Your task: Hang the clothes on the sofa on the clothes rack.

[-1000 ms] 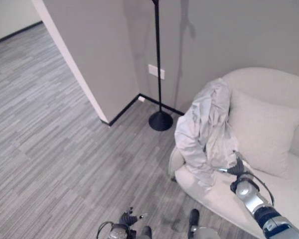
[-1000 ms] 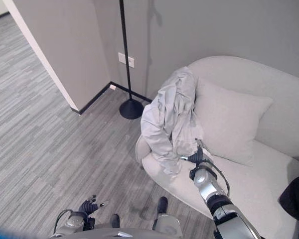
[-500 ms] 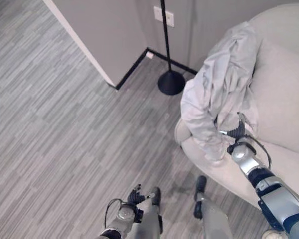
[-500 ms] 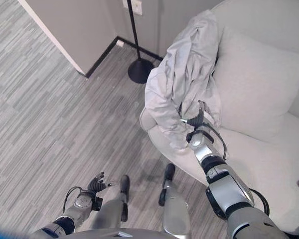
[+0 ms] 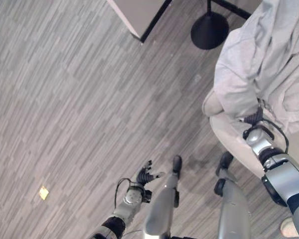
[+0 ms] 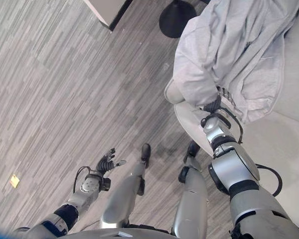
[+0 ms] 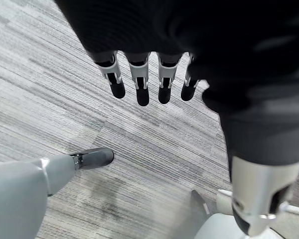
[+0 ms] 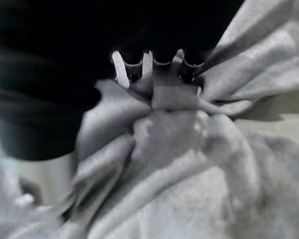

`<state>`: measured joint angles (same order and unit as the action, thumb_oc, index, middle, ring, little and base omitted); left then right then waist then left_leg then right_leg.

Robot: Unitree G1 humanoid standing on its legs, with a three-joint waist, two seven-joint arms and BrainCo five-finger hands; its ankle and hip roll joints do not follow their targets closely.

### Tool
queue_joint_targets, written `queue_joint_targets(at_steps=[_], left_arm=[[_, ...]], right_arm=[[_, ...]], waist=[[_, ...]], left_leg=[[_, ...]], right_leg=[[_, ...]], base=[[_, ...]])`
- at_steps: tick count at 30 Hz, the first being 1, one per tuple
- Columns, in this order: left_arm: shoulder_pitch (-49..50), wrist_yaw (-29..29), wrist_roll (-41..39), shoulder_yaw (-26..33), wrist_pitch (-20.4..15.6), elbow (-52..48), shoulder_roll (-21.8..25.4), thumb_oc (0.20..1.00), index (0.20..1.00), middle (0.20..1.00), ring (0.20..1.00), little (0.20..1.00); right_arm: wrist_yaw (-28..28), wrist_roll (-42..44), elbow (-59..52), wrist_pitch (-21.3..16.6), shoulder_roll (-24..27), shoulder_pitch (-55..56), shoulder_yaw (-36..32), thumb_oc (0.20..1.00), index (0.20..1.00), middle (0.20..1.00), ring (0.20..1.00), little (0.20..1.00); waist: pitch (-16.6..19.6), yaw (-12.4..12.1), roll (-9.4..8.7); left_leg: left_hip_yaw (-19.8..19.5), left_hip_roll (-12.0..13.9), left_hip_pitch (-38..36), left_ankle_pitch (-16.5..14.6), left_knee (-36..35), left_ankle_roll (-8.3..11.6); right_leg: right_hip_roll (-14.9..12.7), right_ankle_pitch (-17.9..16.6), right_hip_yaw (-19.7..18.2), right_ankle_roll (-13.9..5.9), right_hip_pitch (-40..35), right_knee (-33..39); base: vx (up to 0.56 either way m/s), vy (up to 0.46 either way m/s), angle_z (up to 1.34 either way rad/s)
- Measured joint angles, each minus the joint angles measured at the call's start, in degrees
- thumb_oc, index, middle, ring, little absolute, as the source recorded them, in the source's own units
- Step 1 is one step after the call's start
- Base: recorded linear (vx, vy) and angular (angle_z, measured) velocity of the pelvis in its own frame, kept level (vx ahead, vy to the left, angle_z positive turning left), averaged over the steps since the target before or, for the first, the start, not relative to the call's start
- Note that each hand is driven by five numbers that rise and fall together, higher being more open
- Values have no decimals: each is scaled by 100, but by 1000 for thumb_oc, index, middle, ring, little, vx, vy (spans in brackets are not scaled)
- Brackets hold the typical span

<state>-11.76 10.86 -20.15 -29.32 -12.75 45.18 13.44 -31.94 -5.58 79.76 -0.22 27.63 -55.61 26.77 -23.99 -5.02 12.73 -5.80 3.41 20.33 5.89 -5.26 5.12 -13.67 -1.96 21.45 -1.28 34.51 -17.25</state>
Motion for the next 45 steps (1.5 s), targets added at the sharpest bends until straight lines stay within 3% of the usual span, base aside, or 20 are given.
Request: queue_joint_targets(at_steps=[7,9,14,18,19,21,22,24,26,27,29,38,45], left_arm=[[16,5,2,152,56,-1,-5,1000,1000,1000,1000,1000],[19,21,2,352,88,31,-7,1000,1000,1000,1000,1000],[17,64,23,506,104,151,36,1000,1000,1000,1000,1000],[380,129,32,652,213,247,57,1000,1000,1000,1000,1000],[669,134,33,817,234,236,92,1000,1000,1000,1000,1000],[848,99,32,948,348,219,60,1000,1000,1000,1000,1000],[936,79,31,932,351,216,101,1000,1000,1000,1000,1000],[1032,-23,29,1048,437,206,126,1000,1000,1000,1000,1000],[1026,-53,31,1049,553,224,128,1000,1000,1000,1000,1000],[1087,-118,31,1138,596,174,114,1000,1000,1000,1000,1000],[1221,-105,33,1184,701,-63,105,1000,1000,1000,1000,1000],[944,101,83,1287,705,-1131,187,1000,1000,1000,1000,1000],[262,770,623,1458,628,-1358,280,1000,1000,1000,1000,1000]], right_arm=[[221,459,-267,-17,22,276,-445,200,200,200,200,200],[219,517,-650,-70,-131,671,-500,200,200,200,200,200],[94,620,-1215,-122,-567,1623,-650,200,200,200,200,200],[-49,1153,-2522,-182,-484,2580,-1513,200,200,200,200,200],[-136,1499,-3229,-238,-646,3068,-1972,200,200,200,200,200],[-156,1976,-3766,-363,-762,3381,-2515,200,200,200,200,200],[-195,2076,-3687,-441,-732,3402,-2536,200,200,200,200,200],[-165,2331,-4218,-451,-753,3535,-2677,200,200,200,200,200],[-126,2711,-4748,-609,-721,3455,-2650,200,200,200,200,200],[-18,2700,-5523,-764,-779,3458,-2617,200,200,200,200,200],[-2,2836,-5716,-783,-429,3246,-2631,200,200,200,200,200],[-221,2787,-6151,-741,246,2252,-2619,200,200,200,200,200],[-446,2556,-5762,-603,992,699,-2064,200,200,200,200,200]], waist=[[64,78,-98],[126,166,-228],[442,464,-754],[693,641,-987],[1041,690,-1182],[1086,734,-1258],[1310,827,-1337],[1408,814,-1399],[1655,963,-1461],[1715,945,-1481],[2087,930,-1556],[2230,967,-1747],[2264,968,-1894]], left_leg=[[-119,8,-41,-3,11,3],[-118,12,-41,-9,35,11],[-116,15,-166,-51,144,19],[-23,113,-747,-141,160,119],[113,122,-907,-210,164,105],[216,143,-1303,-273,128,61],[266,115,-1387,-338,150,73],[378,104,-1606,-386,180,43],[413,8,-1843,-405,141,31],[538,-19,-2137,-424,61,-69],[637,-77,-2400,-462,-5,-133],[892,-82,-2796,-551,-36,-172],[1144,-81,-3025,-595,-37,-152]], right_leg=[[-59,178,20,33,20,-301],[-53,178,18,33,9,-300],[-2,141,5,73,-236,-128],[192,-1,-25,-31,-995,409],[259,-28,-155,-64,-1099,516],[324,-99,-201,-107,-1539,724],[321,-83,-288,-108,-1588,754],[336,-165,-314,-192,-1860,938],[313,-288,-335,-271,-2167,1222],[292,-348,-459,-338,-2372,1236],[276,-391,-533,-400,-2651,1431],[392,-669,-770,-462,-3089,1858],[461,-805,-993,-492,-3261,2020]], base=[[2,-7,8],[-65,1,-1],[-5,21,-1],[6,122,-19],[14,147,-40],[24,155,-32],[24,162,-23],[-32,100,-28],[-17,185,-19],[55,181,-20],[-10,119,-23],[-19,53,-16],[-21,24,-18]])
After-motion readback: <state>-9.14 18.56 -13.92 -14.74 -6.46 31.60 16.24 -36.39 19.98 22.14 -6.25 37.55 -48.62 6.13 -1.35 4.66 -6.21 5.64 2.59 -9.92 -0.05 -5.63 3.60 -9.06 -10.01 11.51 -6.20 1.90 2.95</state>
